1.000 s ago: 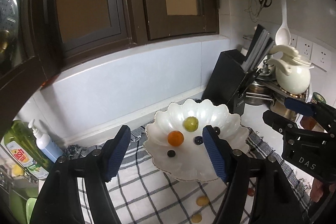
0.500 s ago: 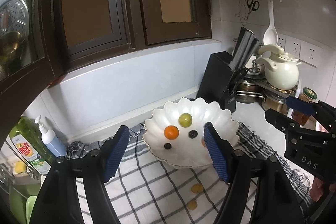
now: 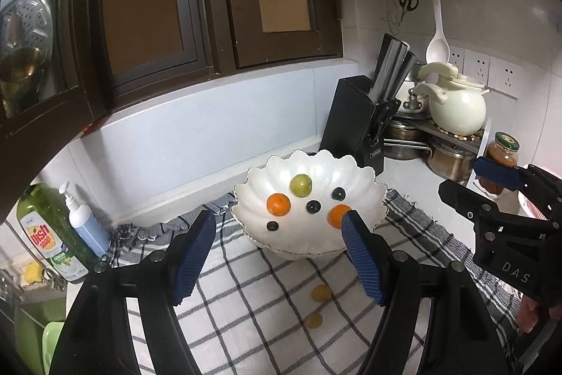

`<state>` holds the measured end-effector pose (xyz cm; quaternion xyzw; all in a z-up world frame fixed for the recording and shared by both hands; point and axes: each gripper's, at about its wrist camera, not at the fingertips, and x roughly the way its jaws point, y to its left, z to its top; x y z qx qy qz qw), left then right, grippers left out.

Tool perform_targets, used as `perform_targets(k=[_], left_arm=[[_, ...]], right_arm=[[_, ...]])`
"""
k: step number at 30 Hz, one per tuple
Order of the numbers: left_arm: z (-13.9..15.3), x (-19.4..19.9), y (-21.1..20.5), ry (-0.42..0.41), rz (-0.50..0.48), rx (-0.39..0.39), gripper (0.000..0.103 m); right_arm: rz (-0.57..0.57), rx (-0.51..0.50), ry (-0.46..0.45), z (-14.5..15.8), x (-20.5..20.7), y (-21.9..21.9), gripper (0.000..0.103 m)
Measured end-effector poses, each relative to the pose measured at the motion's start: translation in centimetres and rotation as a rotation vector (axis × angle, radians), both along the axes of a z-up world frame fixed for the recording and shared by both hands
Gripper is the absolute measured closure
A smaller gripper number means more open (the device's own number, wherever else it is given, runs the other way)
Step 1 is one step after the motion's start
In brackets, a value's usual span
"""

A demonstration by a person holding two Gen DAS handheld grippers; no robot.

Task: Organize fruits
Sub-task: 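Withdraw both open grippers from the bowl back toward the remaining fruit, then grasp a small yellow fruit with the left gripper while the right gripper grasps a reddish-brown date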

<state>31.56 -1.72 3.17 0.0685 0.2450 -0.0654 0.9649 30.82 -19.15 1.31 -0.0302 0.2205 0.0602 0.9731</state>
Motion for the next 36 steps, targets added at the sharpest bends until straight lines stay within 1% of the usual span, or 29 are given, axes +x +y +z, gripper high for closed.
perform_targets(k=[5,9,13,21,29,36], left_arm=[[-1.0,-0.7,0.0,-0.002,-0.007,-0.005,0.029],[-2.1,-1.1,-0.4,0.001,-0.036,-0.002,0.028],[-3.3,-1.2,-0.4,0.023,-0.035,-0.019,0.028],[-6.4,-2.1,-0.2,0.033,-0.044,0.001,0.028],[-9.9,-3.2,0.1,0.092,-0.032,0.019,0.028],[-12.6,-3.1,-0.1,0.137,-0.044,0.012,0.028]], right_arm=[[-0.001,0.004,-0.009,-0.8,-0.8,-0.2,0.042],[0.006,0.006,-0.001,-1.7,-1.1,-0.3,0.042],[0.002,-0.003,0.018,-2.9,-1.1,-0.4,0.042],[-0.005,-0.013,0.072,-5.7,-1.4,-0.4,0.042],[-0.009,-0.012,0.144,-9.0,-1.8,-0.2,0.042],[-0.020,-0.019,0.177,-11.1,-1.8,-0.4,0.042]])
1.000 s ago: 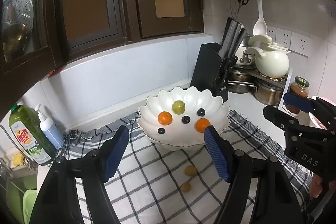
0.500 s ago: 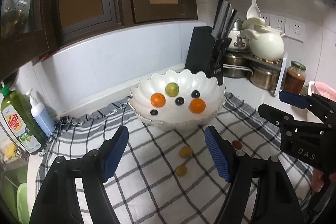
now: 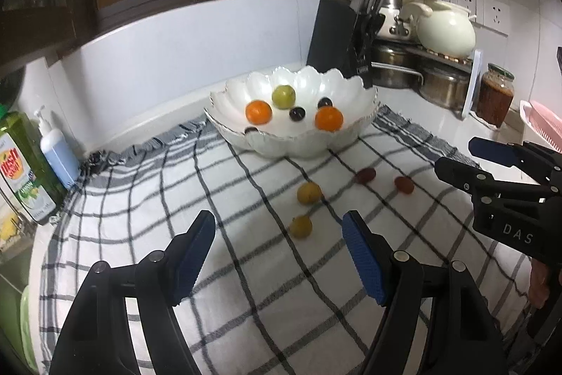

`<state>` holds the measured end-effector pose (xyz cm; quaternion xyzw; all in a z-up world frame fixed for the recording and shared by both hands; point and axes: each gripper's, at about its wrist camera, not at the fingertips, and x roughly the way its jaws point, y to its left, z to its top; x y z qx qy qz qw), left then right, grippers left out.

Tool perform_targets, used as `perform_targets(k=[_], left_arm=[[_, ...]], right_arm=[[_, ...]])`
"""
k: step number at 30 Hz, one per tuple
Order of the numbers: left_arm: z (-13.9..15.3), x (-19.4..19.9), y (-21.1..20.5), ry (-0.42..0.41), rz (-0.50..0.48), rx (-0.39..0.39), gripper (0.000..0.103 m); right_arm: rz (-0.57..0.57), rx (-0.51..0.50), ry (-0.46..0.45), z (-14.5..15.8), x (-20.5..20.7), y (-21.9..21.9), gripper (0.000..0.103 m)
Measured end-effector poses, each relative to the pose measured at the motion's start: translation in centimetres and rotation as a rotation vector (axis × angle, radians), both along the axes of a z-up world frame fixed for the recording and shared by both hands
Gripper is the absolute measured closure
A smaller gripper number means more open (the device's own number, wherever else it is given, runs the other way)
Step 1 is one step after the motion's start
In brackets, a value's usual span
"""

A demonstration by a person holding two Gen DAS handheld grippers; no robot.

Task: Organize fruits
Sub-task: 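Grasp a small yellow fruit with the left gripper while the right gripper grasps a reddish-brown date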

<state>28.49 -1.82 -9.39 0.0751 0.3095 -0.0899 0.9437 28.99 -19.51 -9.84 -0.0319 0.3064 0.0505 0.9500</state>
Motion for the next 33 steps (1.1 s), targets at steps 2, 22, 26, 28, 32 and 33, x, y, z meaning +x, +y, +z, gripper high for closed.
perform_targets(k=[2,22,26,28,32,33], left_arm=[[-0.7,0.5,-0.2,0.011,-0.001,0.002,0.028],[-4.9,6.1,-2.0,0.156,0.005,-0.006,0.039],[-5.3,6.6,-2.4,0.168,0.001,0.006,0.044],[-5.6,6.8,-2.5,0.178,-0.004,0.012,0.048],[-6.1,7.2,-2.6,0.205,-0.005,0.005,0.055],[-6.3,7.3,-2.5,0.214,-0.003,-0.001,0.056]], right_arm=[[-0.006,0.005,0.018,-0.7,0.4,-0.2,0.042],[-0.019,0.090,0.169,-5.0,6.4,-1.6,0.059],[-0.019,0.109,0.199,-5.9,7.1,-1.8,0.064],[-0.014,0.116,0.209,-6.2,7.4,-1.7,0.067],[-0.005,0.118,0.223,-6.6,7.6,-1.6,0.071],[-0.005,0.118,0.227,-6.7,7.7,-1.6,0.072]])
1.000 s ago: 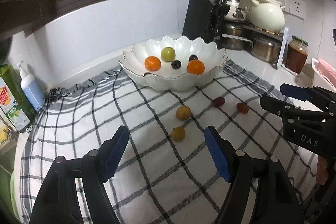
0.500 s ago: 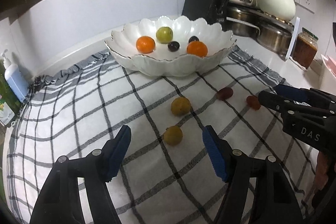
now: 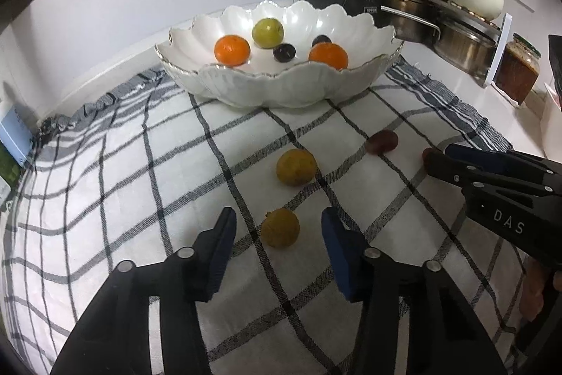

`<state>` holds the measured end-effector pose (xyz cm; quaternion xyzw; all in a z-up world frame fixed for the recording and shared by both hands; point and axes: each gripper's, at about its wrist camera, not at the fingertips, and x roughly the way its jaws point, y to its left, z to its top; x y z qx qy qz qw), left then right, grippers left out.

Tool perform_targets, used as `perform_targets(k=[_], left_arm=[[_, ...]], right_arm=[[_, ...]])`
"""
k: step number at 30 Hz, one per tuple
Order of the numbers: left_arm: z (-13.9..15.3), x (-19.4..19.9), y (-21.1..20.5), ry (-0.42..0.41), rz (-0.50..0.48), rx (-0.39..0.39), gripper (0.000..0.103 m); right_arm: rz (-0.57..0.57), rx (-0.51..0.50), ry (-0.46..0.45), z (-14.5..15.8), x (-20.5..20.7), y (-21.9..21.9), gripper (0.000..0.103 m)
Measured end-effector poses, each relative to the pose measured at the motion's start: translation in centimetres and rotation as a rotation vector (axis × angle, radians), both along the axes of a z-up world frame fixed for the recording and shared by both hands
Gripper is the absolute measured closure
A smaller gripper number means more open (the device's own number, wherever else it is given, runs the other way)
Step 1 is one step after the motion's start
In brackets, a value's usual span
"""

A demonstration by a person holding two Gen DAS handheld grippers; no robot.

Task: Organize fruits
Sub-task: 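Grasp a small yellow fruit with the left gripper while the right gripper grasps a reddish-brown date, then lift the small yellow fruit and the date and carry both over the bowl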

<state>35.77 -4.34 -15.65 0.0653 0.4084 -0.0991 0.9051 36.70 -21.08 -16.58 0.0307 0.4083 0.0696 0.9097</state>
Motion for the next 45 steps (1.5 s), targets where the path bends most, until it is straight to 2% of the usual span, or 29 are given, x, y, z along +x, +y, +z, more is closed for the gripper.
perform_targets(k=[10,13,22,33,45], left_arm=[[-0.5,0.3,-0.1,0.029,-0.003,-0.023,0.079],[-0.3,0.2,0.1,0.027,0.002,-0.030,0.080],[2.3,-1.6,0.6,-0.052,0.000,-0.029,0.080],[6.8,-2.7,1.4,-0.110,-0.017,-0.074,0.080],[10.8,-0.5,2.2,-0.197,-0.010,-0.099,0.080]], right_arm=[[0.003,0.000,0.011,-0.2,0.4,0.0,0.085],[-0.004,-0.001,0.005,-0.2,0.3,0.0,0.086],[-0.003,-0.003,-0.044,1.6,-2.1,0.4,0.086],[0.040,0.051,-0.172,7.0,-4.6,1.6,0.086],[0.056,0.051,-0.280,11.1,-2.7,2.8,0.086]])
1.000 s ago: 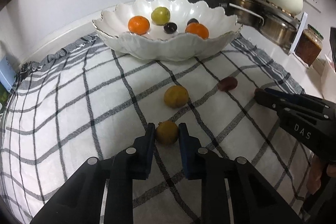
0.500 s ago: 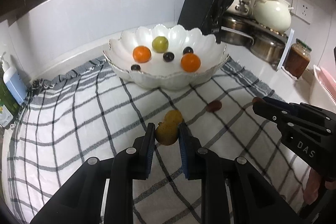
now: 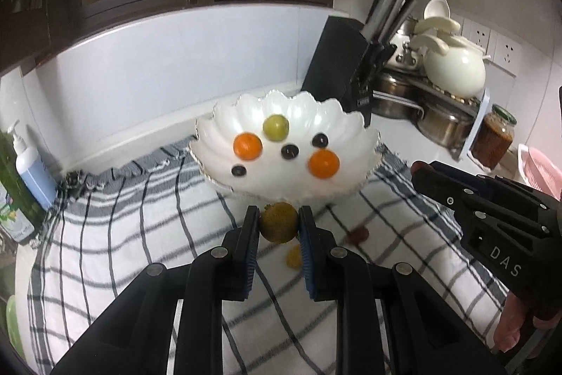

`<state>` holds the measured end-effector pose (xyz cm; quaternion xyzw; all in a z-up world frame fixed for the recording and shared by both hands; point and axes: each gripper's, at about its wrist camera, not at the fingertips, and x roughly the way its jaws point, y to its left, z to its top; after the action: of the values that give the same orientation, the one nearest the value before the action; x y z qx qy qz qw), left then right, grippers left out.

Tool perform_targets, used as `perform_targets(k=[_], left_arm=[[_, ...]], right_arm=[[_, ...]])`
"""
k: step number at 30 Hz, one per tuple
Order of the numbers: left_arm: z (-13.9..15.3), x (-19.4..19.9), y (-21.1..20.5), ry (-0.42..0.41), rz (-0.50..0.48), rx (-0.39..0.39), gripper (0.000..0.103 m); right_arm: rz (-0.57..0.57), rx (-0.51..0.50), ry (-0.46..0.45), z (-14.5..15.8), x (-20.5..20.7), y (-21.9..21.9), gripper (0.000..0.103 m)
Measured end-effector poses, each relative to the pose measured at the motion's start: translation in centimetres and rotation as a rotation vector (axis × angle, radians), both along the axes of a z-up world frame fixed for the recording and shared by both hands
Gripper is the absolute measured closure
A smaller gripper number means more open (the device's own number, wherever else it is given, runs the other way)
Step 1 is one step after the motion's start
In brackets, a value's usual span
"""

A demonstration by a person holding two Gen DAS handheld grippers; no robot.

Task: Organize fruits
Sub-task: 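Lift the small yellow fruit and the date and carry both over the bowl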

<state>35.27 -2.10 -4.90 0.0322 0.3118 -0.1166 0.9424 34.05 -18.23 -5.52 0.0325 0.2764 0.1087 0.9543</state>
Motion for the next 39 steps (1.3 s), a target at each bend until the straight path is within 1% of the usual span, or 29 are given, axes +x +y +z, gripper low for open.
perform_targets(k=[5,9,14,20,27,31,39], left_arm=[[0.8,1.5,-0.1,-0.020,0.002,0.004,0.080],[1.3,2.8,-0.2,-0.024,0.000,-0.002,0.080],[2.1,4.2,-0.5,-0.042,-0.002,0.010,0.080],[2.7,6.9,-1.0,-0.035,-0.005,0.013,0.080],[2.5,9.9,-1.5,0.003,-0.003,0.015,0.080],[2.0,11.9,-1.6,0.058,0.005,0.021,0.080],[0.2,15.9,-2.2,0.158,0.000,0.021,0.080]], right_arm=[[0.005,-0.004,-0.018,0.8,1.8,0.4,0.086],[0.003,-0.020,-0.017,1.1,3.4,0.7,0.086],[0.005,-0.043,-0.029,1.7,5.1,0.7,0.086],[0.008,-0.066,-0.017,2.3,7.8,0.9,0.086],[0.019,-0.078,0.023,2.3,10.9,0.8,0.086],[0.026,-0.086,0.059,1.8,12.9,0.7,0.086],[0.014,-0.110,0.151,-0.2,17.0,0.3,0.086]])
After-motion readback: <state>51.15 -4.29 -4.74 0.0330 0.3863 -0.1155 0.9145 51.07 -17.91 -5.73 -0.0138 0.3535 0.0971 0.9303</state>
